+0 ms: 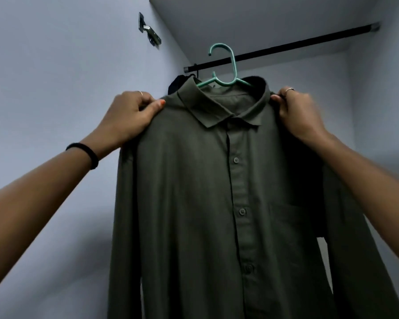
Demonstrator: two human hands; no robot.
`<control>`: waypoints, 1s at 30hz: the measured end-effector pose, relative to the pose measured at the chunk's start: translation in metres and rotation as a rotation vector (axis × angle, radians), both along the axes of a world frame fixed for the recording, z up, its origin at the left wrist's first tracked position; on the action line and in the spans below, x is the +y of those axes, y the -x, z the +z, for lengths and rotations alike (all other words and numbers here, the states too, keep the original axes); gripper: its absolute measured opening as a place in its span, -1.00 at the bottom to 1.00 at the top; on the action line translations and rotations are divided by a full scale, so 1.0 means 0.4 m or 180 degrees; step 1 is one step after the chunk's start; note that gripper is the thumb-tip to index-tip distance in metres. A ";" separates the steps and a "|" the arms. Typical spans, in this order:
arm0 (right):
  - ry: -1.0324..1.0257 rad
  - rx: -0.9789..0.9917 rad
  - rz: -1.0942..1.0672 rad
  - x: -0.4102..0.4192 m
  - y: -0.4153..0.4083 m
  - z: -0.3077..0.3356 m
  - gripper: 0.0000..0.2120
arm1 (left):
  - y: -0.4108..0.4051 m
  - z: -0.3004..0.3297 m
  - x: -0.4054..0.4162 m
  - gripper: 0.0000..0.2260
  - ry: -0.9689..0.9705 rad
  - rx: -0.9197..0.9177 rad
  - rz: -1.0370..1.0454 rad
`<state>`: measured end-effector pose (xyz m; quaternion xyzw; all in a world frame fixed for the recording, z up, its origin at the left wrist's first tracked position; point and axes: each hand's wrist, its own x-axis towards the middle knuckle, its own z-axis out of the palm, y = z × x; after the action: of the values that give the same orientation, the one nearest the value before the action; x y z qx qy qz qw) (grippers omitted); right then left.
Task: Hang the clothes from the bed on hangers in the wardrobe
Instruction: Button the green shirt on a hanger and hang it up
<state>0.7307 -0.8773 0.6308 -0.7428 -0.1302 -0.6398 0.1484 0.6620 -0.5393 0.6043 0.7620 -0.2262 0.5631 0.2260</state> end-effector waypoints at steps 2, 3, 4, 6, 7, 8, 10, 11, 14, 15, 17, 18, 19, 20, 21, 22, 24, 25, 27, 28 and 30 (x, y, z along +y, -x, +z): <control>-0.0025 0.0004 -0.0004 -0.004 -0.071 0.044 -0.69 | -0.071 0.048 -0.012 -0.72 0.0239 -0.0078 -0.0083; -0.0047 -0.0037 -0.0032 -0.007 -0.106 0.062 -0.69 | -0.102 0.071 -0.018 -0.68 0.0260 0.0042 -0.0145; -0.0067 -0.0068 -0.0071 -0.012 -0.137 0.077 -0.69 | -0.130 0.091 -0.022 -0.63 0.0231 0.0281 -0.0215; -0.0058 -0.0103 -0.0170 -0.019 -0.204 0.100 -0.70 | -0.184 0.114 -0.028 -0.61 0.0054 0.0941 -0.0380; -0.0032 -0.0123 -0.0222 -0.024 -0.237 0.113 -0.70 | -0.216 0.121 -0.029 -0.64 0.0011 0.1211 -0.0443; -0.0004 -0.0143 -0.0282 -0.026 -0.274 0.126 -0.71 | -0.258 0.130 -0.031 -0.66 -0.0002 0.1337 -0.0507; 0.0025 -0.0156 -0.0382 -0.023 -0.340 0.145 -0.70 | -0.348 0.144 -0.037 -0.70 0.0139 0.1286 -0.0643; 0.0044 -0.0172 -0.0421 -0.020 -0.382 0.160 -0.69 | -0.401 0.156 -0.039 -0.71 0.0223 0.1168 -0.0672; 0.0138 -0.0108 -0.0466 -0.016 -0.507 0.219 -0.70 | -0.552 0.210 -0.044 -0.68 0.0284 0.0719 -0.0491; 0.0120 -0.0047 -0.0448 -0.019 -0.545 0.234 -0.71 | -0.593 0.226 -0.053 -0.66 0.0247 0.0544 -0.0358; -0.0031 -0.0014 -0.0489 -0.029 -0.624 0.260 -0.74 | -0.676 0.268 -0.081 -0.65 0.0123 0.0240 0.0007; -0.0080 -0.0026 -0.0557 -0.033 -0.662 0.266 -0.74 | -0.713 0.287 -0.097 -0.67 0.0085 0.0141 0.0189; -0.0071 -0.0037 -0.0654 -0.038 -0.696 0.266 -0.72 | -0.748 0.307 -0.114 -0.69 0.0055 0.0068 0.0321; -0.0030 -0.0031 -0.0748 -0.041 -0.722 0.258 -0.69 | -0.779 0.325 -0.130 -0.69 0.0041 0.0045 0.0407; 0.0037 -0.0039 -0.0816 -0.046 -0.745 0.251 -0.67 | -0.806 0.344 -0.145 -0.70 0.0042 -0.0002 0.0470; 0.0116 -0.0068 -0.0859 -0.049 -0.776 0.246 -0.67 | -0.841 0.367 -0.156 -0.70 0.0068 -0.0072 0.0554; 0.0317 -0.0128 -0.0974 -0.056 -0.812 0.229 -0.71 | -0.882 0.398 -0.173 -0.70 0.0105 -0.0172 0.0756; 0.0435 -0.0155 -0.1032 -0.059 -0.836 0.220 -0.73 | -0.901 0.412 -0.180 -0.70 0.0118 -0.0215 0.0838; 0.0670 -0.0198 -0.1198 -0.066 -0.879 0.205 -0.73 | -0.938 0.444 -0.188 -0.68 0.0167 -0.0291 0.1014; 0.0761 -0.0215 -0.1265 -0.071 -0.899 0.199 -0.73 | -0.955 0.458 -0.187 -0.67 0.0203 -0.0304 0.1088; 0.0897 -0.0281 -0.1284 -0.078 -0.932 0.187 -0.73 | -0.983 0.485 -0.181 -0.65 0.0305 -0.0282 0.1136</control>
<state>1.1035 -0.9083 0.7055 -0.7384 -0.0736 -0.6638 -0.0931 1.0552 -0.6118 0.7983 0.7529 -0.0701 0.6373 0.1484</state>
